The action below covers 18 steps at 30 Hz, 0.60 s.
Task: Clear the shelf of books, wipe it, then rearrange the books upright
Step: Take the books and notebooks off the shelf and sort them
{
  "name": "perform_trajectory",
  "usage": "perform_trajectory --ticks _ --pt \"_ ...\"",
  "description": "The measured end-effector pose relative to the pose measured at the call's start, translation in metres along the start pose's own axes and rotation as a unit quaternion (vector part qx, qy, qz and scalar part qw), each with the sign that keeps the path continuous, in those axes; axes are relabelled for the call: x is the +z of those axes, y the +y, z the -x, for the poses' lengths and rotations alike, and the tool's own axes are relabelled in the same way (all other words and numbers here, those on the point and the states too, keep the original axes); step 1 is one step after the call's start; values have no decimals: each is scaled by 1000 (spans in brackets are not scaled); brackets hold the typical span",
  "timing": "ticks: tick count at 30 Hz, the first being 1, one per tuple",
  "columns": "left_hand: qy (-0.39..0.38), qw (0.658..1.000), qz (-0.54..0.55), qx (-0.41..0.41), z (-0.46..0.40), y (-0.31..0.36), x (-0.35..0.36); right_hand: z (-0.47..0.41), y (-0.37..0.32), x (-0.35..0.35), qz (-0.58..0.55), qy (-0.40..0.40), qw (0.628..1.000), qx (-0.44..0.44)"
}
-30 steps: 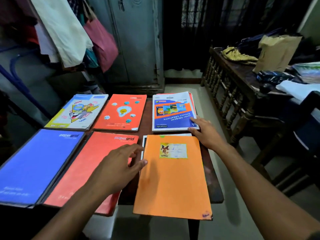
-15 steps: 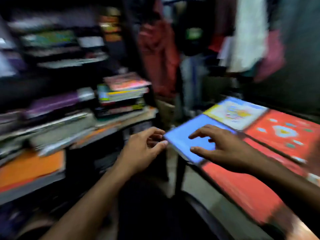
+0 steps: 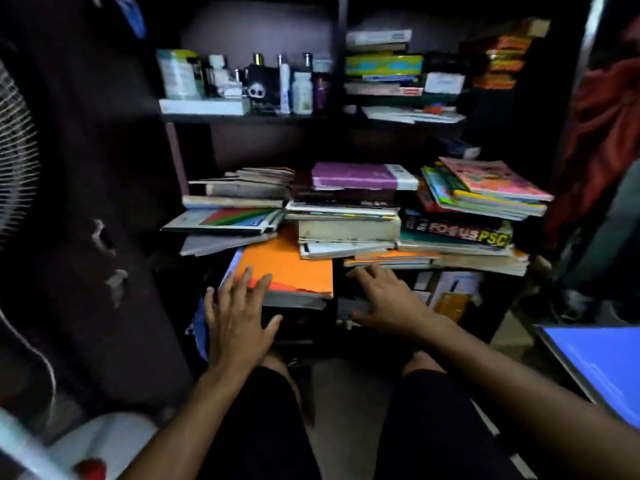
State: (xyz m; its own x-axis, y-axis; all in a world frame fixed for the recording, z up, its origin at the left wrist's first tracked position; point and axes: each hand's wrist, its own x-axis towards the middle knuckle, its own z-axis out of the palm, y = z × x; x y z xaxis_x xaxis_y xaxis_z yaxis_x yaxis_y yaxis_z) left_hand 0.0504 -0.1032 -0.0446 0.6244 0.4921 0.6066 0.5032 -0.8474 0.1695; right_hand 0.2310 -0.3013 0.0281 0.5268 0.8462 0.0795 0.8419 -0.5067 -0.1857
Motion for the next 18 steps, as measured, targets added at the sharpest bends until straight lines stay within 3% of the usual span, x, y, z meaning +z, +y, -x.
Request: perform_trajectory --ticks 3,7,9,12,15,18 --pt "-34 999 -14 -8 1 -13 12 -9 -1 16 32 8 999 24" --pt "-15 998 54 -36 -7 -12 13 -2 -7 39 -135 -20 989 65" --pt "-6 994 96 -56 -6 -12 14 2 -17 43 -291 -29 951 103" --pt "-35 973 203 -108 -8 -13 9 -5 -30 42 -485 -23 856 177" --pt "-36 932 321 -164 -9 -10 -3 -23 -42 39 -549 -33 812 198" --pt "-23 936 304 -178 0 7 -8 -43 -55 39 -596 -13 768 234"
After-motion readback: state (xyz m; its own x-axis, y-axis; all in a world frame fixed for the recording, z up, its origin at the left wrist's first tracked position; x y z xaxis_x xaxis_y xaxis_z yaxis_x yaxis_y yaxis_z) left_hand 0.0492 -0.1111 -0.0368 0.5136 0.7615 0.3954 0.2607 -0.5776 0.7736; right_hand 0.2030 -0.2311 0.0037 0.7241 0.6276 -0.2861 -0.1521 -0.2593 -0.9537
